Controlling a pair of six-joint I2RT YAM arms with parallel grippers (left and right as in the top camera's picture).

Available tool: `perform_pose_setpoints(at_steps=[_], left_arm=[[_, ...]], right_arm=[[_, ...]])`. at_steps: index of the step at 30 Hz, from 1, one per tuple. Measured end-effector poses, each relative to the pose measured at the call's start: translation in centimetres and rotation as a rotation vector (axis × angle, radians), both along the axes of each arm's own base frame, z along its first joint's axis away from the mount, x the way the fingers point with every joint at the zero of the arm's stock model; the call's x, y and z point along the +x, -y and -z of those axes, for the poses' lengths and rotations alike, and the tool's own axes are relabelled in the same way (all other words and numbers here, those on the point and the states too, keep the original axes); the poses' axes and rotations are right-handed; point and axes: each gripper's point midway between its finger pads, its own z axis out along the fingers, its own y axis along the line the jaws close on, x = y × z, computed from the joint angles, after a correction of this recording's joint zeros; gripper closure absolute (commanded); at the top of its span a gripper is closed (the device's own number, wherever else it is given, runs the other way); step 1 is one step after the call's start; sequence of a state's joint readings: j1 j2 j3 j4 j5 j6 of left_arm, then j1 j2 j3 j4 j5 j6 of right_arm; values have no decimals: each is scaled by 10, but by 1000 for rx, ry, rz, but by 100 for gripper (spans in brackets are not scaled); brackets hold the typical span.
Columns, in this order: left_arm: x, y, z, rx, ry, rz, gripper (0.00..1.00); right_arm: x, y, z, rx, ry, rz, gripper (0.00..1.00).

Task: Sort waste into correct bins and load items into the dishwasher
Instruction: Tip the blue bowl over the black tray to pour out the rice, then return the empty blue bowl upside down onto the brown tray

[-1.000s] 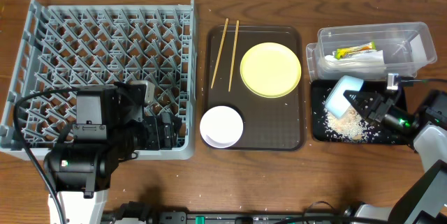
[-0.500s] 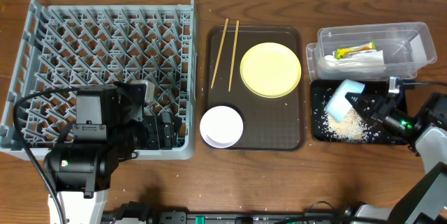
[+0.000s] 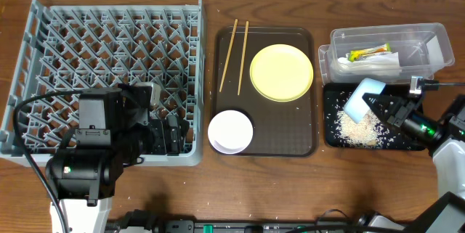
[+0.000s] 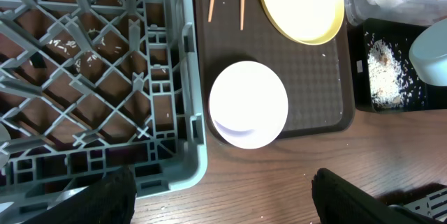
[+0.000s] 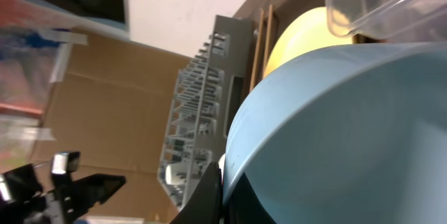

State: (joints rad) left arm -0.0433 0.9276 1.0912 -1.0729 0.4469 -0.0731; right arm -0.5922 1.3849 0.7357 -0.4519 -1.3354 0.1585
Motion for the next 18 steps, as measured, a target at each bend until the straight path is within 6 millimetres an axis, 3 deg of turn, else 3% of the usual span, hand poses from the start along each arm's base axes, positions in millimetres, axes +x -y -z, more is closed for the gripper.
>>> perform_pose_setpoints(at_steps=[3,7,14,16,18], left_arm=[[0,0,0,0,0,0,18],[0,0,0,0,2,0,18],[1,0,-1,0,5,0,18],[2,0,-1,0,9,0,18],[4,0,-2,-1,19,0,19]], right_arm=[[-1,-3,-1,-22,-7,1,99],[-3,-28,-7,-106,10,-55,99],[-26,-106,-12,-426,20,-235,99],[-33,-124,-10,-519,22,-287,99],[-48,-155,-2,-652,39,-386,99]])
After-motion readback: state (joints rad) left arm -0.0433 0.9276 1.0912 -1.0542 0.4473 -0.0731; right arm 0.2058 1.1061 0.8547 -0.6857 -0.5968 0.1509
